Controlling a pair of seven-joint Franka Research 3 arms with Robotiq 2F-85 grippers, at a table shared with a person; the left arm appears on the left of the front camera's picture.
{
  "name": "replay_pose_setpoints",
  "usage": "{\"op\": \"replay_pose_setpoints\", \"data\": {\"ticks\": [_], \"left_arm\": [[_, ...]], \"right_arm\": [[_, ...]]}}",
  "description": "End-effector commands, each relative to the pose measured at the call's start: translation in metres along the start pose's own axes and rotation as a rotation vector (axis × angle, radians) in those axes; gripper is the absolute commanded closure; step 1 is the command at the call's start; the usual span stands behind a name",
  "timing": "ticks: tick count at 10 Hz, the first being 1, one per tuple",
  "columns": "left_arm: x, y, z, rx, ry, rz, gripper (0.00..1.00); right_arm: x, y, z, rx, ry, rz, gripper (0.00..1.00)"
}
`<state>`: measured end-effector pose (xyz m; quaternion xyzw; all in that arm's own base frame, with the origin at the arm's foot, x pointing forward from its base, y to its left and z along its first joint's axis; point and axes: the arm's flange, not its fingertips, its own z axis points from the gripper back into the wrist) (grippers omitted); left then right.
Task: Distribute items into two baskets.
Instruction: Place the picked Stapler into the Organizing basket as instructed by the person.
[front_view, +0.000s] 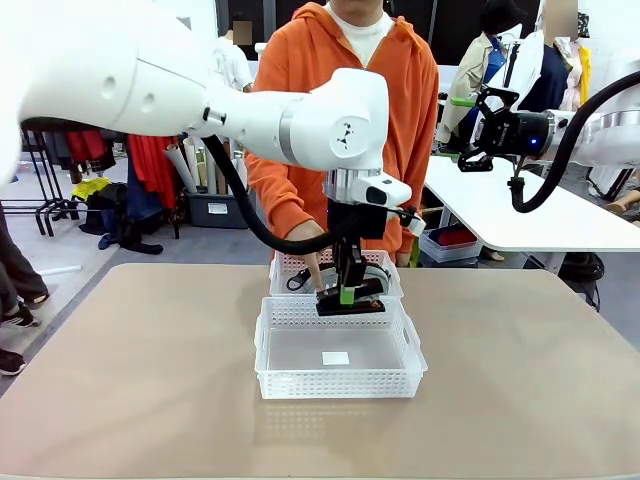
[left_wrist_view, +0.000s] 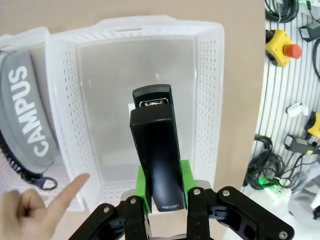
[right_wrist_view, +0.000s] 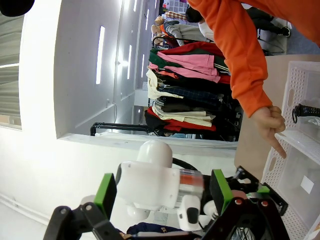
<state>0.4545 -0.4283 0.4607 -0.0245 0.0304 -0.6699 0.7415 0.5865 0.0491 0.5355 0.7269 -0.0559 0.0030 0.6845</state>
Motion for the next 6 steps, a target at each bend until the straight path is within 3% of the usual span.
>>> {"op": "replay_pose_setpoints", "data": {"ticks": [1,6], "left_arm": [[0.018,0.004,-0.006,0.045,0.015,0.013,1.0],[0.012,0.02,-0.061,0.038,0.033,-0.032,1.0]], "right_arm": [[-0.001,0.003,0.0,0.008,-0.011,-0.007,0.0],[-0.001,0.003,0.0,0.008,-0.011,-0.007,0.0]]}}
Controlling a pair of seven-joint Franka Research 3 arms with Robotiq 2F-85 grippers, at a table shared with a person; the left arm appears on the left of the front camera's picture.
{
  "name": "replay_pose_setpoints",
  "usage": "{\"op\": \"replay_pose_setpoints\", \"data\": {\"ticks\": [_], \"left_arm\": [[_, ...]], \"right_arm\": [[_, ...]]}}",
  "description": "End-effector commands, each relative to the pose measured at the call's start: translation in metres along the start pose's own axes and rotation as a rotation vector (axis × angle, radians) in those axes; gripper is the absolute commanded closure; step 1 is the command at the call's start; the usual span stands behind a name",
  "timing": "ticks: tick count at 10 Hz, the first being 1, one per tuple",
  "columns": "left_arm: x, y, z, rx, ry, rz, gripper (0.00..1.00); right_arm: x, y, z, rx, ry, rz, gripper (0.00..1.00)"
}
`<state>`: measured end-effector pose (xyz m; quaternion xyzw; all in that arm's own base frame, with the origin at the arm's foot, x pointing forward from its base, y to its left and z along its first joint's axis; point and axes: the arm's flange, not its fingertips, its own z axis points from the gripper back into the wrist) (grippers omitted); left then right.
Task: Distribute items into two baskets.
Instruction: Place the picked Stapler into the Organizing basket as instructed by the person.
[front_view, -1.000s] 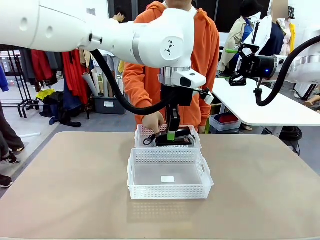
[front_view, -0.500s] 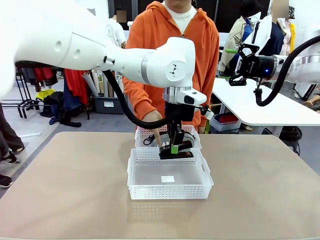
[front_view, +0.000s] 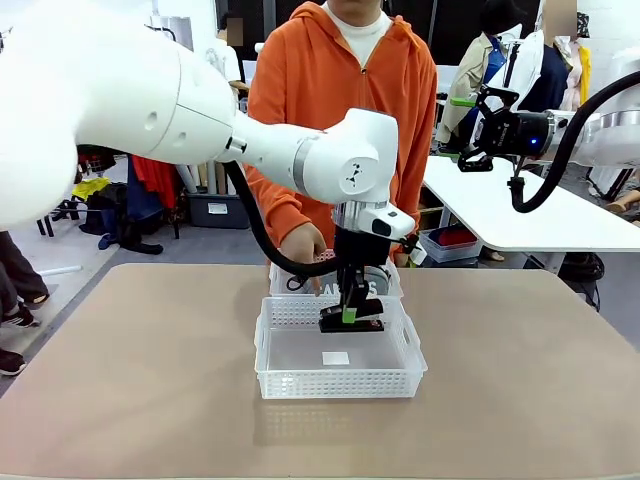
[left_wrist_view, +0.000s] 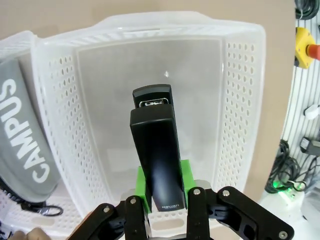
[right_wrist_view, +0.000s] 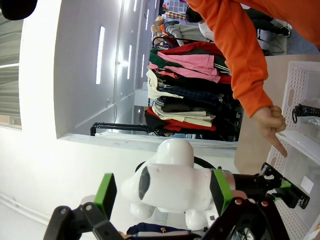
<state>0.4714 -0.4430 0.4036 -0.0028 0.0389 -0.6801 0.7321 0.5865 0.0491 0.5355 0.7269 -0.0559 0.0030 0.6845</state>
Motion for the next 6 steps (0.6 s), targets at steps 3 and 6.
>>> {"op": "replay_pose_setpoints", "data": {"ticks": [3,6], "left_arm": [[-0.014,0.002,-0.036,0.022,-0.026,0.005,1.0],[-0.025,0.003,-0.051,0.012,-0.023,0.032,1.0]], "right_arm": [[-0.001,0.003,0.0,0.008,-0.011,-0.007,0.0],[-0.001,0.003,0.0,0.008,-0.011,-0.007,0.0]]}}
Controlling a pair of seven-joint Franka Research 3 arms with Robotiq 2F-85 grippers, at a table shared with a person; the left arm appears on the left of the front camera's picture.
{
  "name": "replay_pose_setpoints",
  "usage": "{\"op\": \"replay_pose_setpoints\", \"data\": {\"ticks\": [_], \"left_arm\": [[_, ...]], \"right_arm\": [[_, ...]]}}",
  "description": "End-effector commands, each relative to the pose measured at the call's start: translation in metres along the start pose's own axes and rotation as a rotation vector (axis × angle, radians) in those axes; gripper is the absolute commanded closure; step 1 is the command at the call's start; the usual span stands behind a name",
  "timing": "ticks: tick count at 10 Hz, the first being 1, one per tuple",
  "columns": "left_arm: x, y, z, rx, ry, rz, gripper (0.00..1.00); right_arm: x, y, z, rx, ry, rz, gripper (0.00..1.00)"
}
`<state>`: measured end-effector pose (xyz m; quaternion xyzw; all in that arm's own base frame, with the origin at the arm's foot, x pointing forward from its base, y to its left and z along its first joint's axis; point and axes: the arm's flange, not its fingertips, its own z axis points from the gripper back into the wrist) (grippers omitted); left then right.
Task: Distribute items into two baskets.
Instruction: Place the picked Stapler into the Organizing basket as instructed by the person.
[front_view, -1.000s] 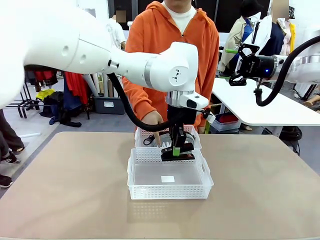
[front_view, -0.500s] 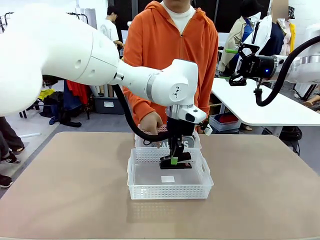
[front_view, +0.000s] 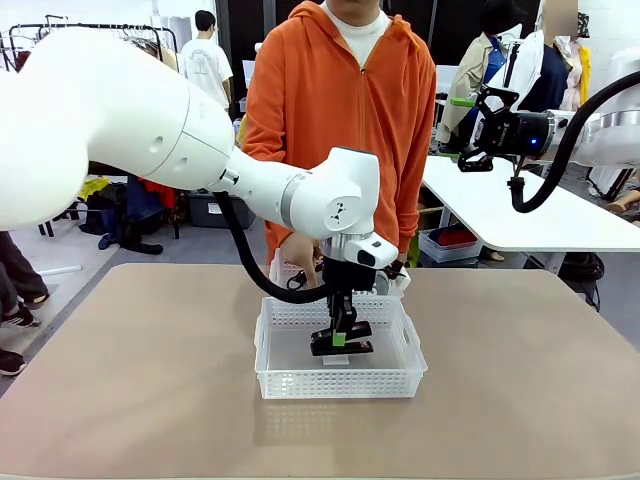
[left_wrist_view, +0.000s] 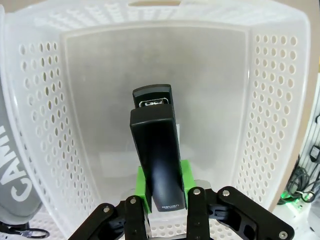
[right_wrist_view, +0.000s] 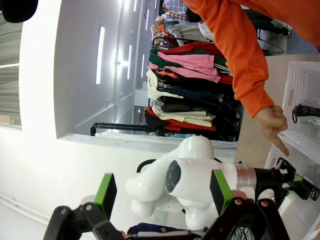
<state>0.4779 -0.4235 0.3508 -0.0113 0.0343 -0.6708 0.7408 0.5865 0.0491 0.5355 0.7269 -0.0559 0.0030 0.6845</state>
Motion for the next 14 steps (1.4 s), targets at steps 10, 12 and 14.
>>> {"op": "replay_pose_setpoints", "data": {"ticks": [10,12,14], "left_arm": [[-0.0174,-0.0068,-0.0093,0.026,0.036,0.01,0.47],[-0.0182,-0.0059,-0.0077,0.026,0.034,0.01,0.09],[-0.0187,-0.0061,-0.0064,0.025,0.034,0.01,0.0]], "right_arm": [[-0.0006,0.0027,0.0003,0.008,-0.011,-0.007,0.0],[-0.0006,0.0027,0.0003,0.008,-0.011,-0.007,0.0],[-0.0006,0.0027,0.0003,0.008,-0.011,-0.007,0.0]]}}
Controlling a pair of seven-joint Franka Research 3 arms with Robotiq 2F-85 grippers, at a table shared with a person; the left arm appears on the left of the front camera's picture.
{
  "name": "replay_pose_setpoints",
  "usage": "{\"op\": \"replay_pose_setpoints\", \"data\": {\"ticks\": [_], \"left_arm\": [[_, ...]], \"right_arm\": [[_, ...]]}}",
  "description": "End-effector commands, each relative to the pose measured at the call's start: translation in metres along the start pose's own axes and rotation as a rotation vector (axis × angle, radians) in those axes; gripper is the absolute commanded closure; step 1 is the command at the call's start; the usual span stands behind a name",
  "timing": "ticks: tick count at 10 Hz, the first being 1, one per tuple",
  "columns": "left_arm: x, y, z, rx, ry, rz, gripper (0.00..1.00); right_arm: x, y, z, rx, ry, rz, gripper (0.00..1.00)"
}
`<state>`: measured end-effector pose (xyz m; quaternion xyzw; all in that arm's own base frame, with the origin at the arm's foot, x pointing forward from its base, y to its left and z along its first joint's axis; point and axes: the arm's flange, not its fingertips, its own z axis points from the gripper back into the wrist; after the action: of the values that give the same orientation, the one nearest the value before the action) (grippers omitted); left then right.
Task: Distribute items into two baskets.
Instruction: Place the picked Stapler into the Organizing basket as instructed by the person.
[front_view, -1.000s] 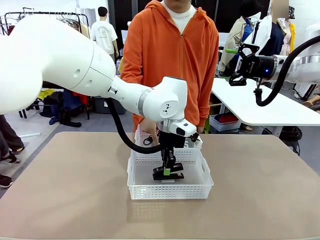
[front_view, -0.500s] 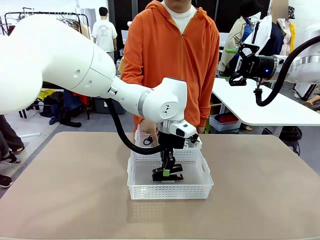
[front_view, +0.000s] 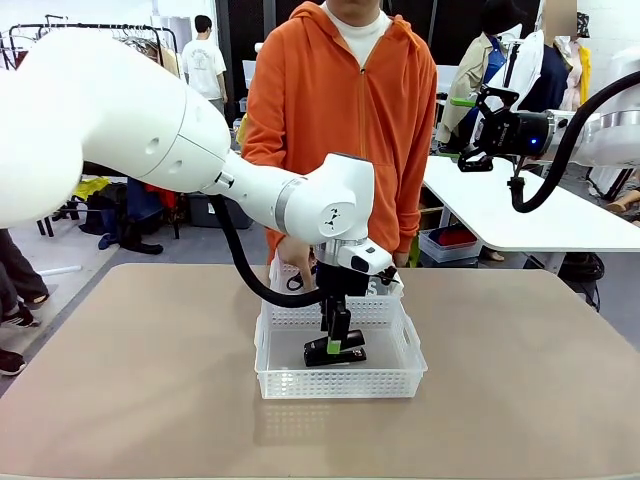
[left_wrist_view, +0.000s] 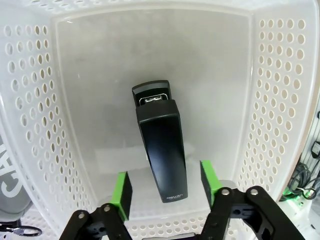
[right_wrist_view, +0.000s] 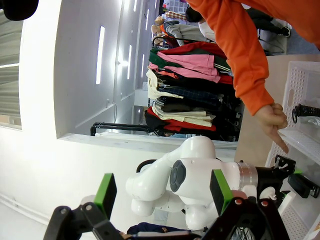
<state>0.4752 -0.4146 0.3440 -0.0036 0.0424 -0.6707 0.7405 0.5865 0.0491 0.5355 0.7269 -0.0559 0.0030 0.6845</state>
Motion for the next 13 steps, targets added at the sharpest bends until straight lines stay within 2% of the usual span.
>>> {"op": "replay_pose_setpoints", "data": {"ticks": [1,13], "left_arm": [[-0.01,-0.007,0.002,0.019,0.006,0.01,0.0],[-0.02,-0.017,0.035,0.033,-0.021,-0.008,0.0]], "right_arm": [[-0.001,0.003,0.0,0.008,-0.011,-0.007,0.0],[-0.001,0.003,0.0,0.008,-0.011,-0.007,0.0]]}}
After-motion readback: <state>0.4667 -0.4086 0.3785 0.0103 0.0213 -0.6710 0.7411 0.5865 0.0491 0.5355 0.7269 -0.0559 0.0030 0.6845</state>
